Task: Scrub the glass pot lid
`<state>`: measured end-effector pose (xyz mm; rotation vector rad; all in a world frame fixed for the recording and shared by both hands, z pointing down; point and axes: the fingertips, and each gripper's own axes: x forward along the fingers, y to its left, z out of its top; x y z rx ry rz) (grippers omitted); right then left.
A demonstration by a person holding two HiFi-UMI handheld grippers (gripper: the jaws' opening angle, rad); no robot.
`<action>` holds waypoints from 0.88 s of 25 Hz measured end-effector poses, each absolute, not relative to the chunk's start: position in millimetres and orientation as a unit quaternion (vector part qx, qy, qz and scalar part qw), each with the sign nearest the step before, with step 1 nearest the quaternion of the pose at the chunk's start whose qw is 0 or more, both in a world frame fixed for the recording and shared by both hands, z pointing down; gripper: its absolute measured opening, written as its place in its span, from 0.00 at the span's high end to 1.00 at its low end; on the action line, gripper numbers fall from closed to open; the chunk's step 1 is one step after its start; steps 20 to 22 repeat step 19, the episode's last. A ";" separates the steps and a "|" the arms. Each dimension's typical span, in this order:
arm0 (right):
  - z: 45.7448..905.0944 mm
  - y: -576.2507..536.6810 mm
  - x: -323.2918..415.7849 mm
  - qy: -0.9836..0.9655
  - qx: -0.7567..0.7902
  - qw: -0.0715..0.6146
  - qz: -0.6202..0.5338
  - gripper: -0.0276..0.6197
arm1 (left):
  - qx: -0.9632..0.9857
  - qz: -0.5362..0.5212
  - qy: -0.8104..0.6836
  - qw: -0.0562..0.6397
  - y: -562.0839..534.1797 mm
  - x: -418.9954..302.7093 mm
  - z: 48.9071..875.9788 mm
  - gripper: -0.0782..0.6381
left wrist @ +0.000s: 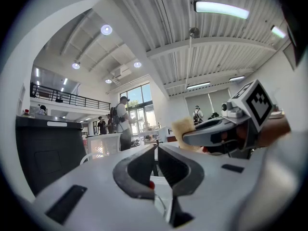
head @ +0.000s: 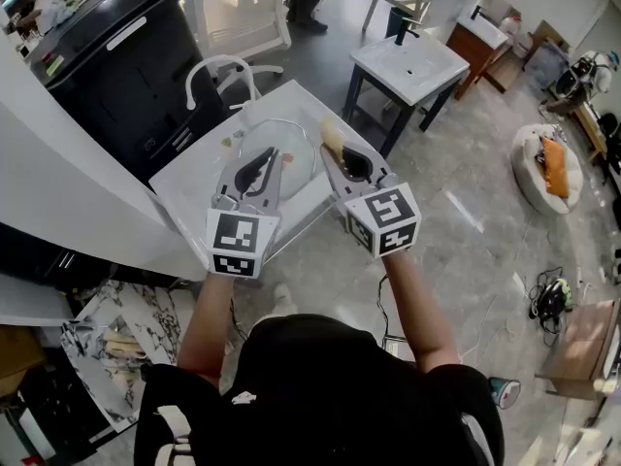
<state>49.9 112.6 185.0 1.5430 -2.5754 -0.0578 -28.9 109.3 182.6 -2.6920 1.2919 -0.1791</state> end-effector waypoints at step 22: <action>192.5 172.4 60.4 -0.864 0.500 0.062 -0.021 0.92 | -0.892 -0.053 0.441 0.082 174.7 -9.6 180.9 0.86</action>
